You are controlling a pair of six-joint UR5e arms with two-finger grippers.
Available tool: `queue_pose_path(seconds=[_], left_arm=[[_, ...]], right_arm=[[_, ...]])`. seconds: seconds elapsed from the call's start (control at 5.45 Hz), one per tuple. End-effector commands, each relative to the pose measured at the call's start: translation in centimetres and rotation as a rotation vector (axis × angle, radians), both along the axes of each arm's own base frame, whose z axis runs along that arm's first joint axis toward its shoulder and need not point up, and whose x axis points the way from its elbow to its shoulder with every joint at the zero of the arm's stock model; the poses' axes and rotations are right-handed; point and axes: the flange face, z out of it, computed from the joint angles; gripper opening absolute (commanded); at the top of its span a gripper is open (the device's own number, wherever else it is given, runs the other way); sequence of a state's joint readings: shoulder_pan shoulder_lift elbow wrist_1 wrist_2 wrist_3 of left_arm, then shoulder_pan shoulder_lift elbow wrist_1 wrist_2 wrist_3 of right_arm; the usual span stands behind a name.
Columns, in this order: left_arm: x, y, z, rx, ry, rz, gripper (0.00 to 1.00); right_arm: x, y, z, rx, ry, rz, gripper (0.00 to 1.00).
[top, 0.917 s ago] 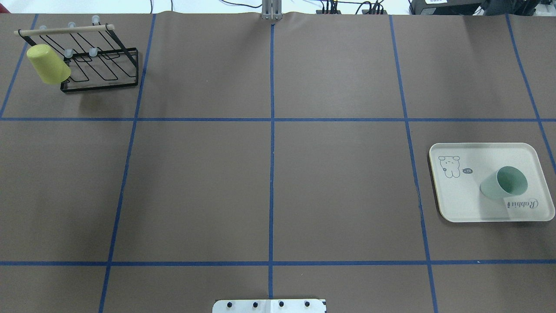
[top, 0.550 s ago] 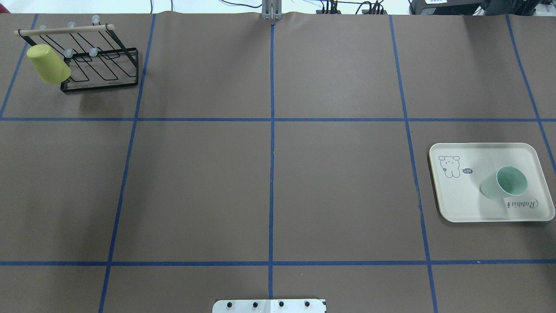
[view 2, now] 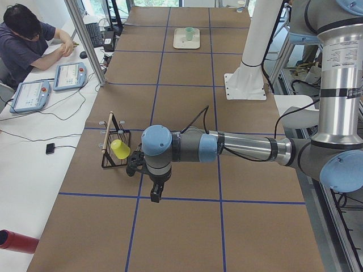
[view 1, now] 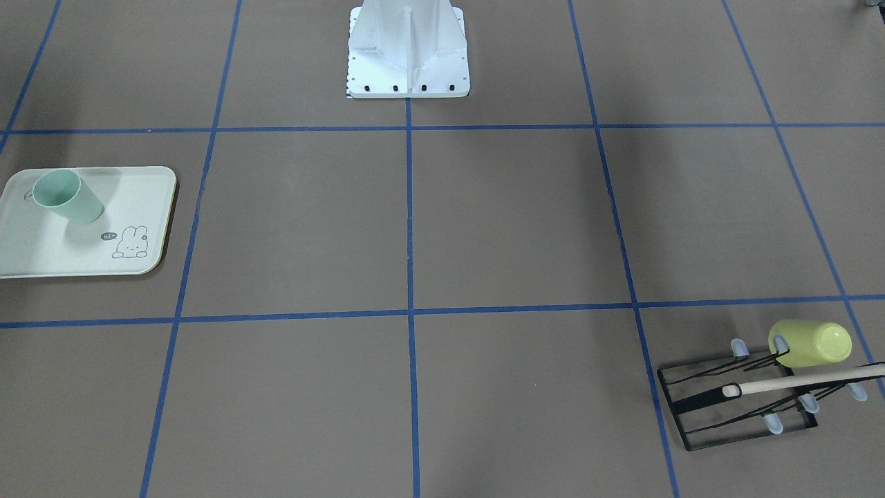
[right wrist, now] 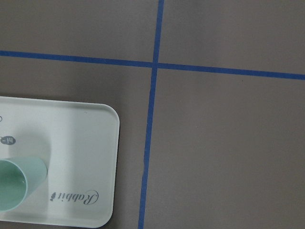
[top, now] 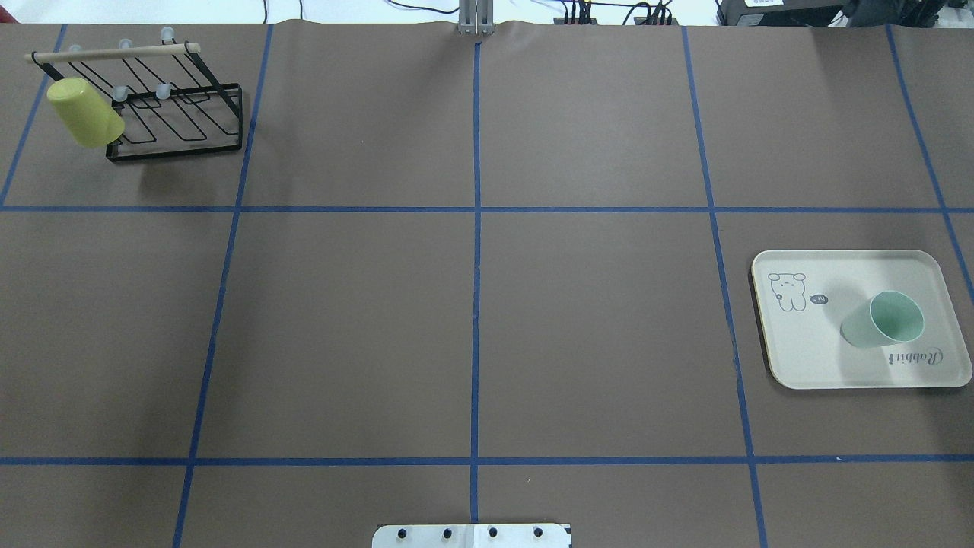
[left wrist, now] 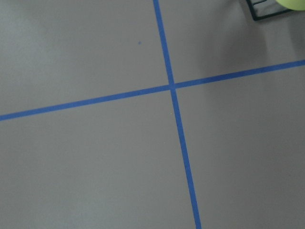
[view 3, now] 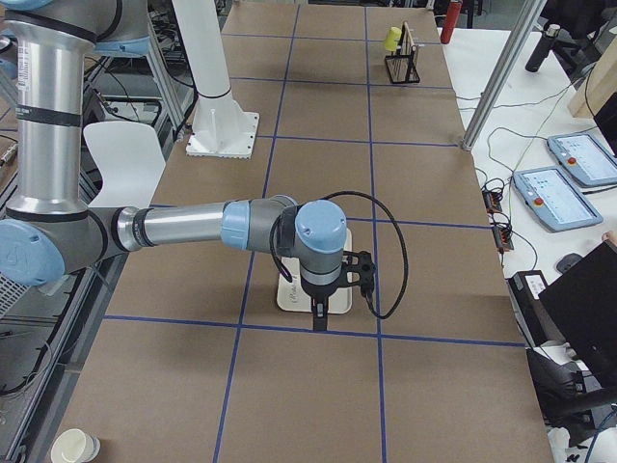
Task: Left arm grabs green cup and hands to right arm on tray
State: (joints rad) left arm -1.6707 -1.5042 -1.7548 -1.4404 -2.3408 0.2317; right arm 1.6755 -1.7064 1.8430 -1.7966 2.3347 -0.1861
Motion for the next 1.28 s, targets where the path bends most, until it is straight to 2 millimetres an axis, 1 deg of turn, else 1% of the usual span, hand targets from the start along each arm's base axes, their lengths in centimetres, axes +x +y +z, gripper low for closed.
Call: queue_pose_path(seconds=[0.0, 0.18, 0.37, 0.55, 0.73, 0.92, 1.1], left_arm=[[-1.9, 1.2, -1.4, 0.017, 0.000, -0.051, 1.00], [-1.2, 6.0, 1.3, -0.034, 0.018, -0.044, 1.00], [-1.0, 7.3, 1.9, -0.057, 0.021, -0.053, 1.00], [-0.9, 7.5, 2.3, -0.111, 0.027, -0.099, 1.00], [-0.9, 7.0, 1.5, -0.187, 0.032, -0.208, 1.00], [-0.9, 6.6, 1.9, -0.136, 0.032, -0.207, 1.00], [-0.8, 6.4, 2.0, -0.125, 0.031, -0.206, 1.00]], right_arm=[[-2.4, -0.8, 0.0, -0.016, 0.025, 0.013, 1.00], [-3.5, -1.2, 0.0, -0.003, 0.056, 0.027, 1.00], [-4.1, -1.3, 0.0, -0.008, 0.056, 0.024, 1.00], [-4.1, -1.3, 0.0, -0.008, 0.054, 0.024, 1.00], [-4.1, -1.3, -0.1, -0.005, 0.054, 0.024, 1.00], [-4.2, -1.3, -0.1, -0.005, 0.051, 0.022, 1.00], [-4.2, -1.3, 0.0, -0.008, 0.053, 0.022, 1.00]])
